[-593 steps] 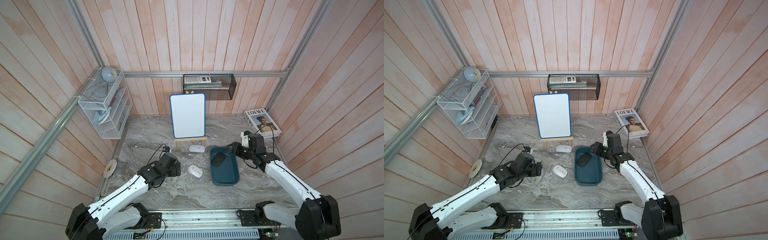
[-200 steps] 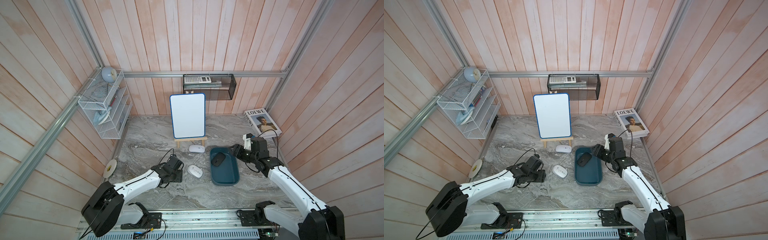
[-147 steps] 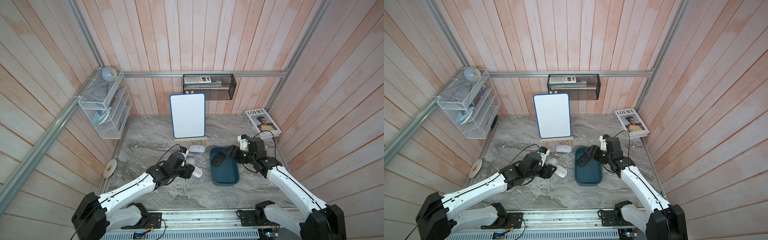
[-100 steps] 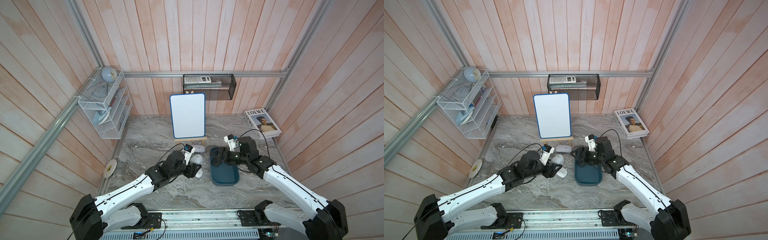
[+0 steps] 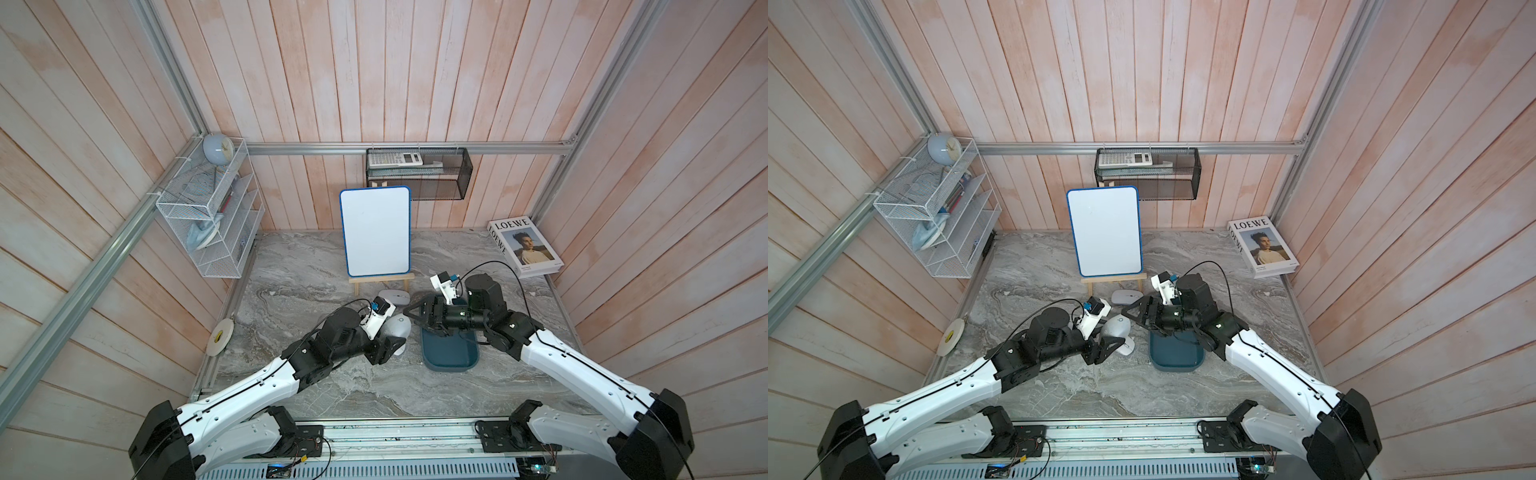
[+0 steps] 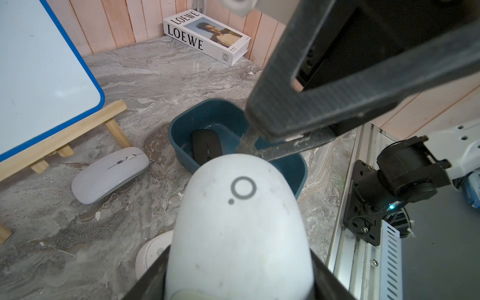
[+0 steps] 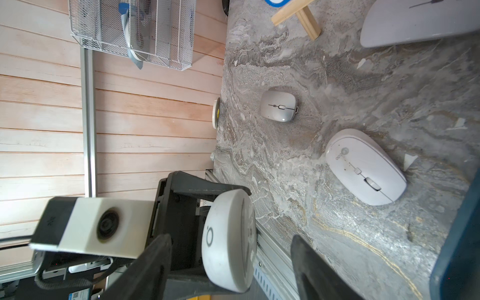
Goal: Put the mouse in the storage box
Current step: Pick up the mouse from the center of the board.
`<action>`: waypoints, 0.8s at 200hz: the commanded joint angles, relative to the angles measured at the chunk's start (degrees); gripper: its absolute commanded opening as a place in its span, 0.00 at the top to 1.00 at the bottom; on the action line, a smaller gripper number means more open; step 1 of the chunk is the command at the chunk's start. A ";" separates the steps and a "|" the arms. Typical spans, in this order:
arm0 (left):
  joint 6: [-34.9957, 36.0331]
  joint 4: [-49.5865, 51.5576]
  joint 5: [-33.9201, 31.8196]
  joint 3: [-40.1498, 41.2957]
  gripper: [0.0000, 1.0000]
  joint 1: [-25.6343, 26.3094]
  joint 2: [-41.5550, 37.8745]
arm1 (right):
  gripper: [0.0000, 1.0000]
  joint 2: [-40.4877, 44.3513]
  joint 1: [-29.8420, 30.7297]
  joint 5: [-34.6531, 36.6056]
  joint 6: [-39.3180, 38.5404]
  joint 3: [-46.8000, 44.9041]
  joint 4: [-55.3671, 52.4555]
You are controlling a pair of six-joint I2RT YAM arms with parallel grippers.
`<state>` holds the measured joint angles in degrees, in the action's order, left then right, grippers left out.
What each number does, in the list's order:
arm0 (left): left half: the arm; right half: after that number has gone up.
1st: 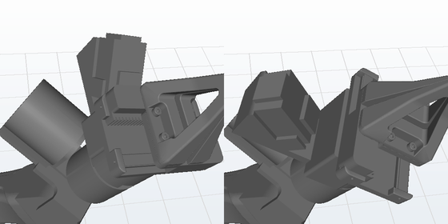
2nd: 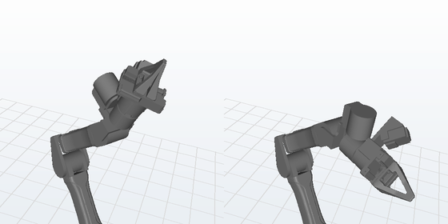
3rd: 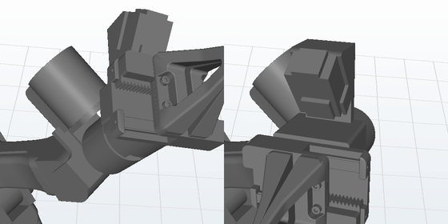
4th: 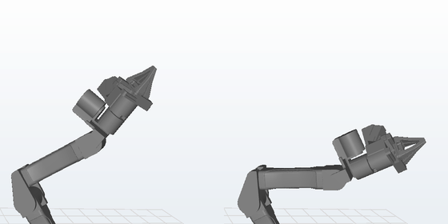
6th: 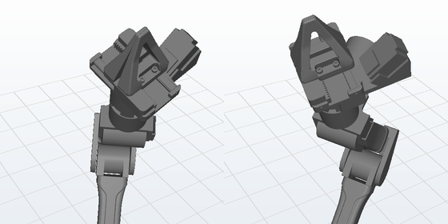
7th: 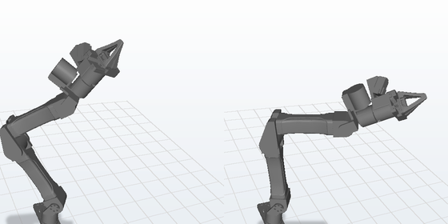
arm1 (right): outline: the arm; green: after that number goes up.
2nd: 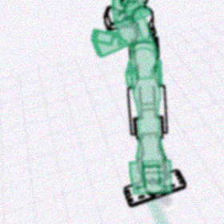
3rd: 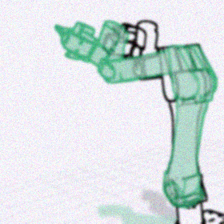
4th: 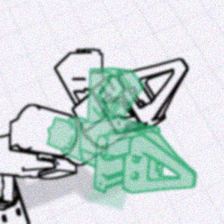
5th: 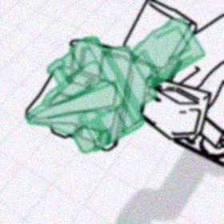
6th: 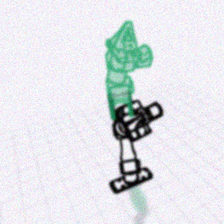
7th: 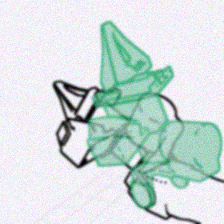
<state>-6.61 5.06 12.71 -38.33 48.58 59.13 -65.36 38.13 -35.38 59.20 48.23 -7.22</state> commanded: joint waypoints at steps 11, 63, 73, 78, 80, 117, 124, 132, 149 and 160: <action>2.22 -2.60 1.18 -0.57 0.60 0.29 -0.52 | 0.26 -2.58 2.27 -1.23 0.68 2.17 0.17; 2.38 -1.92 1.23 -0.82 0.61 0.29 0.02 | 0.37 -5.30 4.48 -3.33 -2.67 5.10 -3.89; 2.24 -1.81 1.26 -0.83 0.61 0.30 0.11 | 0.39 -5.55 4.80 -3.71 -2.85 5.32 -4.12; 2.27 -1.77 1.35 -0.81 0.62 0.30 0.10 | 0.40 -5.77 4.89 -3.95 -3.07 5.59 -4.45; 2.27 -1.73 1.35 -0.88 0.62 0.34 0.17 | 0.41 -5.81 4.93 -3.99 -3.22 5.70 -4.59; 2.30 -0.98 1.44 -1.29 0.63 0.34 0.74 | 0.43 -7.12 6.01 -4.94 -5.07 6.53 -7.09; 2.28 -0.84 1.52 -1.35 0.63 0.29 0.90 | 0.43 -7.31 6.16 -5.04 -5.23 6.53 -7.36; 2.23 -0.75 1.53 -1.39 0.63 0.29 0.97 | 0.43 -7.57 6.41 -5.05 -5.47 6.61 -7.56; 2.22 -0.75 1.62 -1.34 0.63 0.29 1.12 | 0.43 -8.10 6.95 -5.05 -6.38 6.95 -8.39; 2.12 -0.76 1.70 -1.43 0.63 0.30 1.12 | 0.44 -8.51 7.22 -5.03 -7.09 7.29 -9.18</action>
<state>-5.30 5.15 13.26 -38.35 48.58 60.12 -72.88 44.49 -39.20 54.68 53.39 -13.80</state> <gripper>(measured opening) 0.679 0.568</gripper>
